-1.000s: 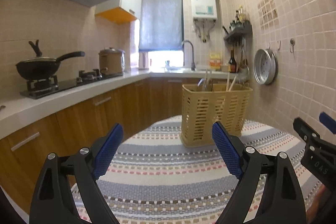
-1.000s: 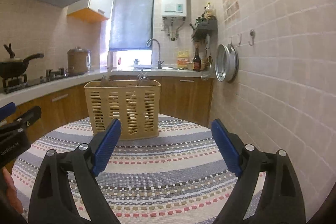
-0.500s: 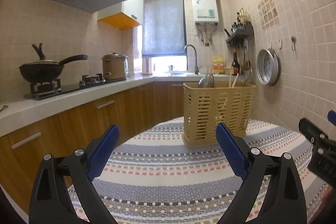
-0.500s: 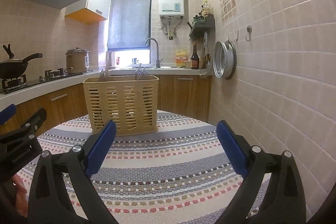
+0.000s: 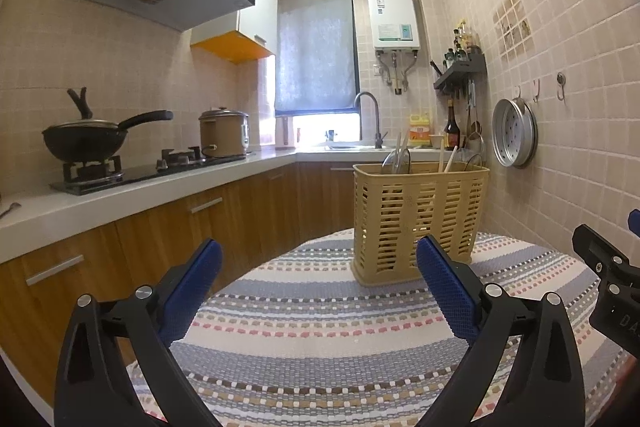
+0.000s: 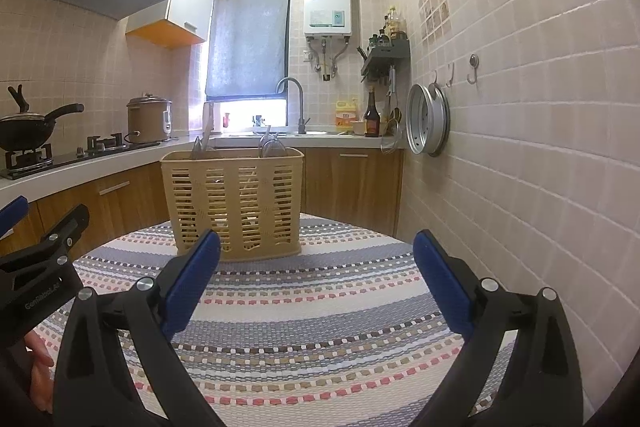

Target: Organize utensils

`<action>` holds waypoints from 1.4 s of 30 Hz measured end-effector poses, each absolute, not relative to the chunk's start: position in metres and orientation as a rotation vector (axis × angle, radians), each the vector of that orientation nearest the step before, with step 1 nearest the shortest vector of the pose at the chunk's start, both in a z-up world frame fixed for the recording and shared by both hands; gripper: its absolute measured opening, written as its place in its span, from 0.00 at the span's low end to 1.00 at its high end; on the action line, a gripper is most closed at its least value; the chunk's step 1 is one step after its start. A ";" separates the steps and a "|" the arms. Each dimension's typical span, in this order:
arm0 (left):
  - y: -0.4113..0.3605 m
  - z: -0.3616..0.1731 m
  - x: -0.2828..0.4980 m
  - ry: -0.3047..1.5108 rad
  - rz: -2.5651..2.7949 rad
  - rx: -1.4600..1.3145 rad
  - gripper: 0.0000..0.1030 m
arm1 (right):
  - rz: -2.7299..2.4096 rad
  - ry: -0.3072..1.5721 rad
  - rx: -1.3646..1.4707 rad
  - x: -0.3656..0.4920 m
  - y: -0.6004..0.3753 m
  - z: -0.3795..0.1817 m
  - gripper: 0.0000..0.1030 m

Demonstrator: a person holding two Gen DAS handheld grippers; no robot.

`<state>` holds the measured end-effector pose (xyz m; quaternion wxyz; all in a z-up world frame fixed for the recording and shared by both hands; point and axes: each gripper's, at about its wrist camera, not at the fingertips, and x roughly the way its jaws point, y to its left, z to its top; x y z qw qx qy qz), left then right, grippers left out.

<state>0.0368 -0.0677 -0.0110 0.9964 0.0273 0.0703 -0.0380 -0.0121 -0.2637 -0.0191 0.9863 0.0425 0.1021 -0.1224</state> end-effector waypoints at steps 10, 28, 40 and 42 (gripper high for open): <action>-0.067 -0.010 0.037 0.133 -0.088 0.055 0.92 | -0.231 0.214 0.048 -0.009 -0.253 -0.020 0.90; -0.067 -0.011 0.037 0.142 -0.092 0.056 0.93 | -0.238 0.213 0.053 -0.009 -0.254 -0.019 0.92; -0.066 -0.012 0.035 0.140 -0.081 0.062 0.93 | -0.236 0.212 0.051 -0.010 -0.254 -0.020 0.92; -0.067 -0.012 0.035 0.141 -0.078 0.062 0.93 | -0.235 0.212 0.052 -0.010 -0.254 -0.020 0.92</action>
